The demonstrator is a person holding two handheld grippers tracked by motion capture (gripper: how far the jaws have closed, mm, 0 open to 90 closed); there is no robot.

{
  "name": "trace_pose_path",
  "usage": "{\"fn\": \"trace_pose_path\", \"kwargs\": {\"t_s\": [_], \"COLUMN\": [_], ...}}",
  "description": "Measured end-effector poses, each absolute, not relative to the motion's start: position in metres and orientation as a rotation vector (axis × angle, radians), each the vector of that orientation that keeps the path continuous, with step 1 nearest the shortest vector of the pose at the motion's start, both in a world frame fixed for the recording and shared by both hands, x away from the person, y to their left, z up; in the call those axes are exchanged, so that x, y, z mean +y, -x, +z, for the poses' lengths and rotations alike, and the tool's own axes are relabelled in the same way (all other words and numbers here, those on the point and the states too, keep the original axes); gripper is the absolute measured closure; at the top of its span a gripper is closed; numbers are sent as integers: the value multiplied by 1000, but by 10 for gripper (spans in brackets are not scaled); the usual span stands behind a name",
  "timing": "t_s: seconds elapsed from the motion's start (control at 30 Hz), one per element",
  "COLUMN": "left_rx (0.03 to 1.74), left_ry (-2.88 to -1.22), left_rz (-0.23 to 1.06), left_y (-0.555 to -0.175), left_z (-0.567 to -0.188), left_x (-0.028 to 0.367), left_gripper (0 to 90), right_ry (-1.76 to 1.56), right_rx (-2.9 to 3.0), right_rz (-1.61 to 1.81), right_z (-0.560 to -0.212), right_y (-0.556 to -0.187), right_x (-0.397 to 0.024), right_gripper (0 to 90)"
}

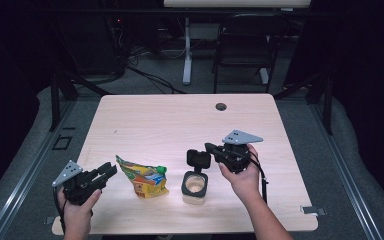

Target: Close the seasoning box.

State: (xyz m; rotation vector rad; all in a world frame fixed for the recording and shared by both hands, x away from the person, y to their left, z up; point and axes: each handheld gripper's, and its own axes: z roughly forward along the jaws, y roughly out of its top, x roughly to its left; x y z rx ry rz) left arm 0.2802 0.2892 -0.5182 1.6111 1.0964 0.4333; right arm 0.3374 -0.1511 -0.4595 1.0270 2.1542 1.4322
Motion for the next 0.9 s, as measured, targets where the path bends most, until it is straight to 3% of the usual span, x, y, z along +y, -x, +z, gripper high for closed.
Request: {"fn": "trace_pose_path", "kwargs": {"t_s": [0.23, 0.6, 0.77, 0.9], "left_rx": [1097, 1099, 954, 870], "left_ry": [-1612, -1608, -1672, -1795], "left_rz": [433, 455, 549, 512], "left_y": [-280, -278, -257, -235], "left_z": [-518, -516, -484, -484], "left_x": [289, 288, 276, 257], "left_gripper": [671, 673, 692, 752], "right_ry": [-1086, -995, -1029, -1044], "right_rx": [2149, 2150, 2141, 2150], "right_rz": [1448, 1513, 1533, 1539], "right_z": [-467, -476, -478, -477], "right_y": [-342, -321, -325, -326], "right_x": [-157, -158, -161, -163], "right_gripper": [900, 900, 886, 887]}}
